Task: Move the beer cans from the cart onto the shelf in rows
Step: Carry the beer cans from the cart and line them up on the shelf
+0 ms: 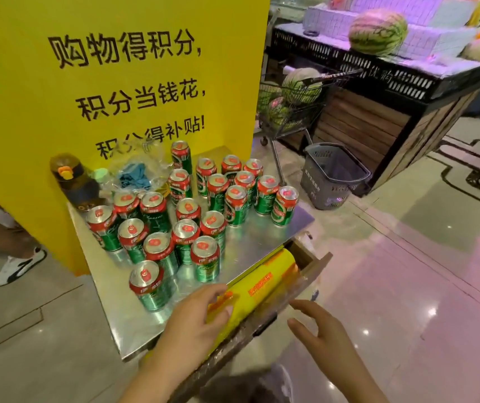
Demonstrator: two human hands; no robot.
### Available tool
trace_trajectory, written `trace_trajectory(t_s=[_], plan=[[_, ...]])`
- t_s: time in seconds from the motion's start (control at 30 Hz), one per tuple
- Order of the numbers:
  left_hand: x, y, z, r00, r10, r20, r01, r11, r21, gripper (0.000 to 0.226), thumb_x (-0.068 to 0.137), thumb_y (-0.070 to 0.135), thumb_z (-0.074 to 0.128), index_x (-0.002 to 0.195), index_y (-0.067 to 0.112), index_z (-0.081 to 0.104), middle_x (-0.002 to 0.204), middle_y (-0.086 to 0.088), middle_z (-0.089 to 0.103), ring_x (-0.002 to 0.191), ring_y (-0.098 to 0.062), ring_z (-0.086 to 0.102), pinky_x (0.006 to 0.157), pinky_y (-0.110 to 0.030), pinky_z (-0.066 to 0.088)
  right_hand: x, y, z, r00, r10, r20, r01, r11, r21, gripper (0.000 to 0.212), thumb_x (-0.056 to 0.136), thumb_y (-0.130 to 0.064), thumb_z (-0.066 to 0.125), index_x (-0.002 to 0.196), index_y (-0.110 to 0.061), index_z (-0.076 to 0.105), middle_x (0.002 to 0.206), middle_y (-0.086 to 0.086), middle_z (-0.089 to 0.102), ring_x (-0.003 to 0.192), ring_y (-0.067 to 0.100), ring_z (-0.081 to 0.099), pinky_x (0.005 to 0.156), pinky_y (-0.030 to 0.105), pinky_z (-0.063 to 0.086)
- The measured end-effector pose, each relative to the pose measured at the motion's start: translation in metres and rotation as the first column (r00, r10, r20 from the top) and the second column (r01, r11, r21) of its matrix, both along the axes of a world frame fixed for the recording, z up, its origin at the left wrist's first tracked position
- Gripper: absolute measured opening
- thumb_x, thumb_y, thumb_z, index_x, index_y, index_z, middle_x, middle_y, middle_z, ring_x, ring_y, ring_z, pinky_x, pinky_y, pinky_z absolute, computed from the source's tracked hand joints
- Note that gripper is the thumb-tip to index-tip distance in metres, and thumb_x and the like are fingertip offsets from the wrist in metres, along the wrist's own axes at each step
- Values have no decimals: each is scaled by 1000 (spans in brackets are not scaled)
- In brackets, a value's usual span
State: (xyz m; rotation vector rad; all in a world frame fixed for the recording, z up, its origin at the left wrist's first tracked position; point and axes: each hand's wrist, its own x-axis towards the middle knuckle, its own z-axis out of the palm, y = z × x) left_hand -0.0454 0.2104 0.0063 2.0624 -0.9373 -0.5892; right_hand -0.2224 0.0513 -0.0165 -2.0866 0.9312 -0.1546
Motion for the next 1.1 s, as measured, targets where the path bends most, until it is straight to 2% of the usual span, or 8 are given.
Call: trace_trajectory(t_s=[0.17, 0.33, 0.43, 0.5, 0.6, 0.73, 0.9, 1.1], plan=[[29, -25, -18, 966, 247, -80, -245, 969, 27, 32, 85, 26, 66, 111, 39, 53, 115, 16, 58, 108, -3, 54, 84, -19, 39, 52, -86, -19, 1000, 5, 17, -6, 999, 50, 41, 86, -24, 68, 124, -21, 55, 116, -9, 59, 105, 7, 54, 83, 18, 37], [39, -45, -37, 812, 573, -113, -565, 819, 94, 43, 81, 26, 71, 121, 19, 56, 117, 4, 61, 103, -11, 56, 83, -27, 42, 111, -168, -26, 996, -27, 86, 16, 992, 129, 62, 83, -13, 71, 136, -6, 41, 122, -1, 50, 114, 18, 50, 87, 24, 39], [37, -60, -56, 705, 697, -132, -678, 717, 164, 60, 76, 26, 76, 129, 13, 51, 124, -3, 60, 106, -19, 56, 83, -29, 42, 138, -206, -34, 983, -28, 180, -5, 984, 177, 60, 78, -10, 76, 128, -20, 45, 122, 1, 53, 112, 19, 50, 87, 23, 42], [35, -74, -67, 646, 747, -158, -723, 665, 188, 73, 72, 25, 79, 134, 11, 45, 131, -6, 55, 114, -24, 54, 87, -33, 42, 151, -227, -42, 978, -9, 210, -30, 982, 185, 65, 73, -7, 79, 121, -33, 43, 119, -2, 56, 115, 22, 52, 95, 37, 43], [31, -96, -75, 573, 798, -187, -792, 598, 123, 82, 68, 22, 83, 137, 13, 40, 129, -2, 52, 120, -21, 49, 94, -34, 41, 162, -245, -47, 970, 13, 245, -78, 964, 255, 83, 73, 3, 75, 139, -16, 29, 126, -1, 47, 114, 16, 49, 86, 22, 43], [27, -127, -82, 509, 828, -237, -857, 512, -54, 77, 65, 18, 84, 129, 23, 42, 122, 8, 50, 113, -7, 46, 94, -26, 38, 168, -255, -51, 954, 47, 296, -130, 955, 266, 72, 72, 5, 75, 130, -18, 38, 113, -6, 55, 97, 4, 56, 72, 10, 43], [27, -155, -89, 327, 901, -285, -944, 301, -132, 65, 71, 18, 80, 125, 23, 44, 119, 5, 55, 111, -14, 52, 95, -30, 42, 175, -271, -59, 945, 121, 304, -192, 958, 214, 60, 69, 3, 78, 104, -38, 50, 104, -16, 60, 94, 0, 58, 80, 20, 44], [24, -152, -87, 253, 935, -248, -967, 236, -97, 62, 67, 26, 83, 121, 23, 51, 109, 9, 60, 103, -11, 54, 90, -29, 44, 185, -288, -65, 941, 171, 291, -248, 936, 251, 60, 65, -1, 83, 116, -14, 53, 106, 6, 64, 97, 21, 64, 87, 38, 53]])
